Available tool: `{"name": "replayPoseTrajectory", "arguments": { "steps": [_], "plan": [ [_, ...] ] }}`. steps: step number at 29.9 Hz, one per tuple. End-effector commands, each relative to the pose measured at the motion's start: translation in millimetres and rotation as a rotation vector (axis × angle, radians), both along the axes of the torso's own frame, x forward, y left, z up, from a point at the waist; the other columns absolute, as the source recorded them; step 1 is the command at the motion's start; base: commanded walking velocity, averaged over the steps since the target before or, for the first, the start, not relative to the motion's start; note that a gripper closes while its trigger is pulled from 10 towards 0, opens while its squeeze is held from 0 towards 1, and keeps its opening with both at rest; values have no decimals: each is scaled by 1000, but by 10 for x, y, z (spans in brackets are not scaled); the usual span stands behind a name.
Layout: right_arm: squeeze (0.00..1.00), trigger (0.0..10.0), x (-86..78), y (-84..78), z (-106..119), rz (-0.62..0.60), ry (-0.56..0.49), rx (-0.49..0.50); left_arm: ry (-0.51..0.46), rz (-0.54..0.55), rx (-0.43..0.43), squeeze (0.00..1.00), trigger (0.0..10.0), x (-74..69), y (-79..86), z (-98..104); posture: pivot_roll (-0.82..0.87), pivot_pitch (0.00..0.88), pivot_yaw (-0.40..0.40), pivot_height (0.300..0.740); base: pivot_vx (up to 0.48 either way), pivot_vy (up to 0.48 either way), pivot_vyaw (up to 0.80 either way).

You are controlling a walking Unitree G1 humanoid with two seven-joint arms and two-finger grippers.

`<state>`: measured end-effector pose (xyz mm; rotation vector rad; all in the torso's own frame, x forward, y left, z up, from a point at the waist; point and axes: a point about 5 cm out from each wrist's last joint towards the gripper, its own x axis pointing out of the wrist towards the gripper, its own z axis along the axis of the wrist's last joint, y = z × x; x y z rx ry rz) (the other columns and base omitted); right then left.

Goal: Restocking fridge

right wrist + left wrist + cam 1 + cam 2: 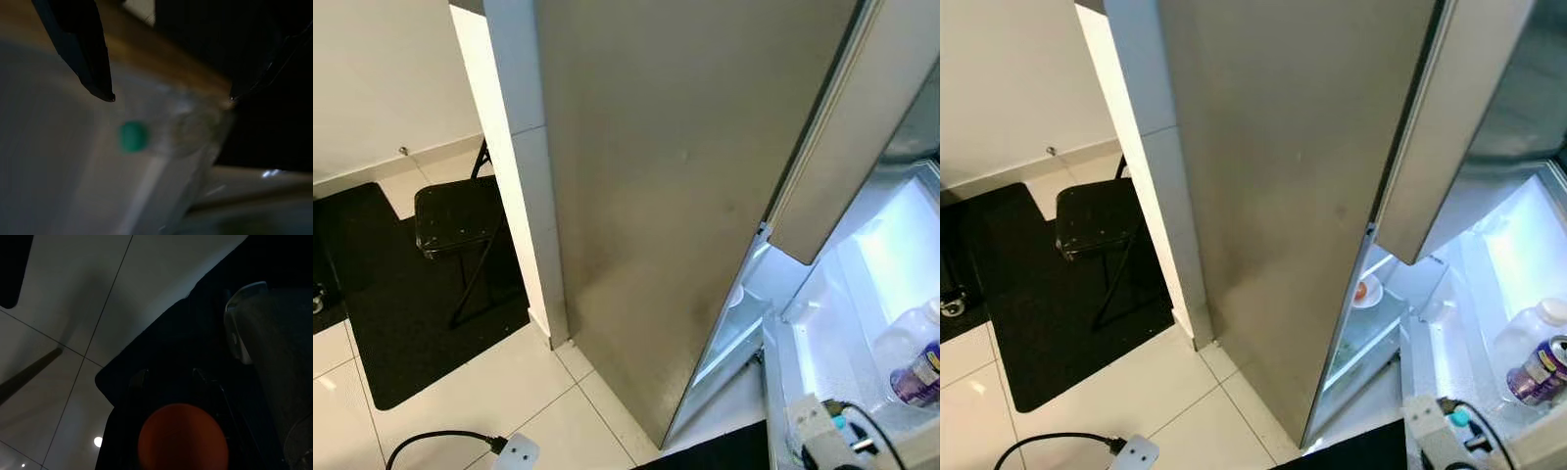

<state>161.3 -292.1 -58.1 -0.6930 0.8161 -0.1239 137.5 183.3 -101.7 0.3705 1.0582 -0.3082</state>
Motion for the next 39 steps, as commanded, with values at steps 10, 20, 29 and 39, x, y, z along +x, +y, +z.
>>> {"name": "replayPoseTrajectory", "arguments": {
  "steps": [10, 20, 29, 39],
  "plan": [
    [0, 10000, 41, 222, -42, 77, -22, 154, 57, -45, -42, 0, 10000, -141, -155, -61, 7, 60, -40, 740, 0, 0, 0],
    [0, 0, 549, 266, 257, 138, -201, 172, 51, -50, -40, 0, 10000, -119, -154, -54, 9, 54, -40, 740, 0, 0, 0],
    [0, 0, 612, 144, 332, 77, -231, 106, 52, -47, -43, 0, 10000, -126, -163, -57, 10, 55, -41, 740, 0, 0, 0],
    [0, 10000, 511, -184, 384, -43, -189, -129, 56, -45, -43, 0, 10000, -138, -168, -61, 10, 55, -44, 740, 0, 0, 0]
  ]
}}
